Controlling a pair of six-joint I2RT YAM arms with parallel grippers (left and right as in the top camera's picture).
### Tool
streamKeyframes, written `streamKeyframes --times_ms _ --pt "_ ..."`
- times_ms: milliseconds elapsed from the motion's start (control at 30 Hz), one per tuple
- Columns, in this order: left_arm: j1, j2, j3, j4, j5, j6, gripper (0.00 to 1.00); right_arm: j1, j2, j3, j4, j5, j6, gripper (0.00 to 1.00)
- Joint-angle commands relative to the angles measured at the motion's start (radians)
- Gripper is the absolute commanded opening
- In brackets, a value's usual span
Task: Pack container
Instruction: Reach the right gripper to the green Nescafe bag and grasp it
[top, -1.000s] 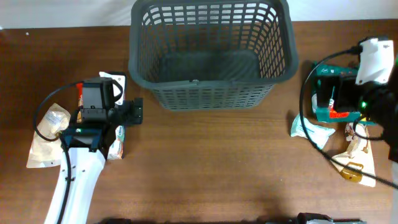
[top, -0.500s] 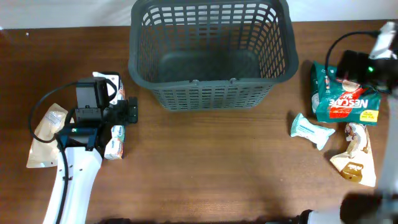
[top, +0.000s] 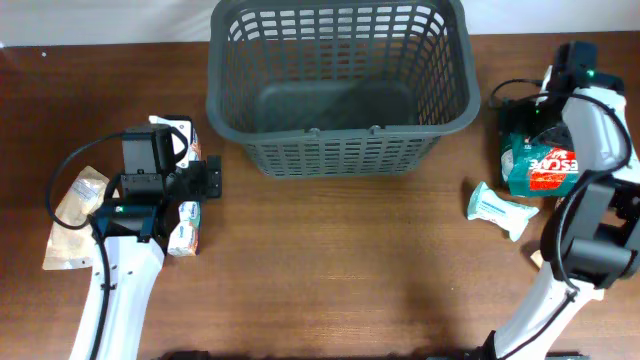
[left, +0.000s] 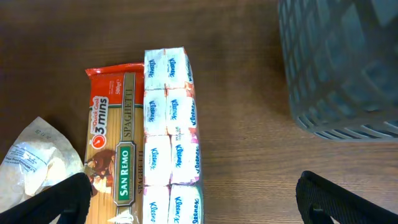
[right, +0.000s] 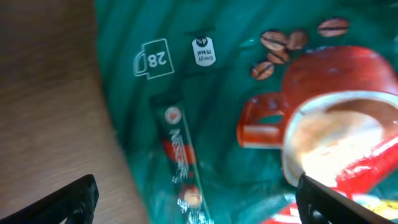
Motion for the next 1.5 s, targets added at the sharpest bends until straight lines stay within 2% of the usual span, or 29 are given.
streamKeyframes --times_ms 0,267,300,367,467,567,667,767,800,833,867,900,933,1233,1300,1367,1467 --pt "0.003 0.002 0.025 0.002 0.001 0.019 0.99 0.006 0.043 0.006 0.008 0.080 -0.043 0.99" --pt "0.003 0.002 0.025 0.002 0.001 0.019 0.99 0.010 0.132 0.005 0.032 0.134 -0.045 0.99" --pt "0.003 0.002 0.025 0.002 0.001 0.019 0.99 0.011 0.143 0.005 0.034 0.135 -0.045 0.96" --pt "0.003 0.002 0.025 0.002 0.001 0.019 0.99 0.012 0.161 0.005 0.032 0.135 -0.036 0.83" --pt "0.003 0.002 0.025 0.002 0.001 0.019 0.99 0.012 0.178 0.003 0.029 0.136 -0.016 0.51" --pt "0.003 0.002 0.025 0.002 0.001 0.019 0.99 0.012 0.190 0.002 0.024 0.143 -0.006 0.29" --pt "0.003 0.002 0.025 0.002 0.001 0.019 0.99 0.012 0.192 0.002 0.012 0.161 0.020 0.19" --pt "0.003 0.002 0.025 0.002 0.001 0.019 0.99 0.012 0.193 0.002 0.005 0.161 0.023 0.20" --pt "0.003 0.002 0.025 0.002 0.000 0.019 0.99 0.012 0.192 0.002 0.002 0.161 0.023 0.33" --pt "0.003 0.002 0.025 0.002 0.001 0.019 0.99 0.012 0.192 0.002 0.000 0.161 0.023 0.57" --pt "0.003 0.002 0.025 0.002 0.001 0.019 0.99 0.013 0.192 0.002 -0.002 0.161 0.023 0.71" --pt "0.003 0.002 0.025 0.002 0.000 0.019 0.99 0.013 0.192 0.002 -0.003 0.161 0.023 0.79" --pt "0.003 0.002 0.025 0.002 0.001 0.019 0.99 0.015 0.192 0.002 -0.004 0.161 0.023 0.80" --pt "0.003 0.002 0.025 0.002 0.001 0.019 0.99 0.016 0.212 0.002 0.006 0.253 0.053 0.82" --pt "0.003 0.002 0.025 0.002 0.001 0.019 0.99 0.016 0.233 0.002 -0.001 0.266 0.071 0.79" --pt "0.003 0.002 0.025 0.002 0.001 0.019 0.99 0.016 0.259 0.002 -0.008 0.266 0.074 0.70" --pt "0.003 0.002 0.025 0.002 0.001 0.019 0.99 0.025 0.293 0.001 -0.019 0.263 0.079 0.28"
